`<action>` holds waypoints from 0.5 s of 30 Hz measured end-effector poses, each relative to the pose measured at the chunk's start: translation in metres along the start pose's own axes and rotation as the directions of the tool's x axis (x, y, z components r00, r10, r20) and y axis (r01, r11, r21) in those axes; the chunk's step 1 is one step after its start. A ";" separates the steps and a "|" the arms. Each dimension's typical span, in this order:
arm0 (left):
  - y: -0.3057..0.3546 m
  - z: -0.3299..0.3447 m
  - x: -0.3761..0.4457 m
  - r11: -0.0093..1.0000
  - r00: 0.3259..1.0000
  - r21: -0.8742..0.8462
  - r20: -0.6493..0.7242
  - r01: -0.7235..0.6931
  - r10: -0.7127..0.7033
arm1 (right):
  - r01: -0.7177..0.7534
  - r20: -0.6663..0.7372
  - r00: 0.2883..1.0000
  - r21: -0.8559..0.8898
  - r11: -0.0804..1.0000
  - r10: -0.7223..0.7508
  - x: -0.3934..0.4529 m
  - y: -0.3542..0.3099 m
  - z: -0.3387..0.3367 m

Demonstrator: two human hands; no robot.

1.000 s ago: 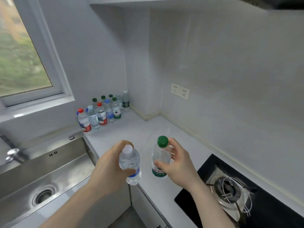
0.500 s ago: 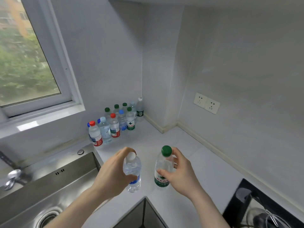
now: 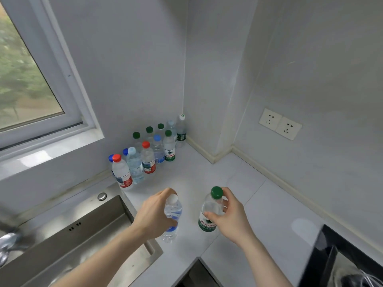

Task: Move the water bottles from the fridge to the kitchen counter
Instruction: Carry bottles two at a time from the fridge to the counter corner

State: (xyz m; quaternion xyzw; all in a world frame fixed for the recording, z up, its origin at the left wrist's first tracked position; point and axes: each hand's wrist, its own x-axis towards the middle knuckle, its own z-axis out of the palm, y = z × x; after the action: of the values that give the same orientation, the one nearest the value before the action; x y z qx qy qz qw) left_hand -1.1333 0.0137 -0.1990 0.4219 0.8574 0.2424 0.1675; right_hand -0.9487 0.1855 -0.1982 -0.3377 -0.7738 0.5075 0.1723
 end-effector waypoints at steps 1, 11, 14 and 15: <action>-0.002 0.003 0.009 1.000 1.000 0.015 0.010 0.005 -0.006 | -0.011 -0.001 1.000 -0.007 1.000 0.011 0.008 0.004 0.002; -0.016 0.033 0.085 0.967 1.000 0.253 0.029 -0.004 -0.003 | -0.086 0.007 0.996 -0.055 0.995 0.086 0.094 0.040 0.021; -0.019 0.034 0.110 0.950 0.999 0.312 0.042 -0.026 0.013 | -0.107 -0.010 0.994 -0.071 0.992 0.106 0.118 0.048 0.026; -0.019 0.033 0.117 0.948 0.999 0.318 0.044 -0.030 0.017 | -0.113 -0.014 0.994 -0.080 0.990 0.112 0.125 0.049 0.028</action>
State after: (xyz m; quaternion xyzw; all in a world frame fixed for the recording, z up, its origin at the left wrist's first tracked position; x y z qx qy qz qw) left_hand -1.1978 0.1072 -0.2468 0.4584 0.8766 0.0942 0.1119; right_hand -1.0374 0.2668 -0.2640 -0.3898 -0.7727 0.4830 0.1333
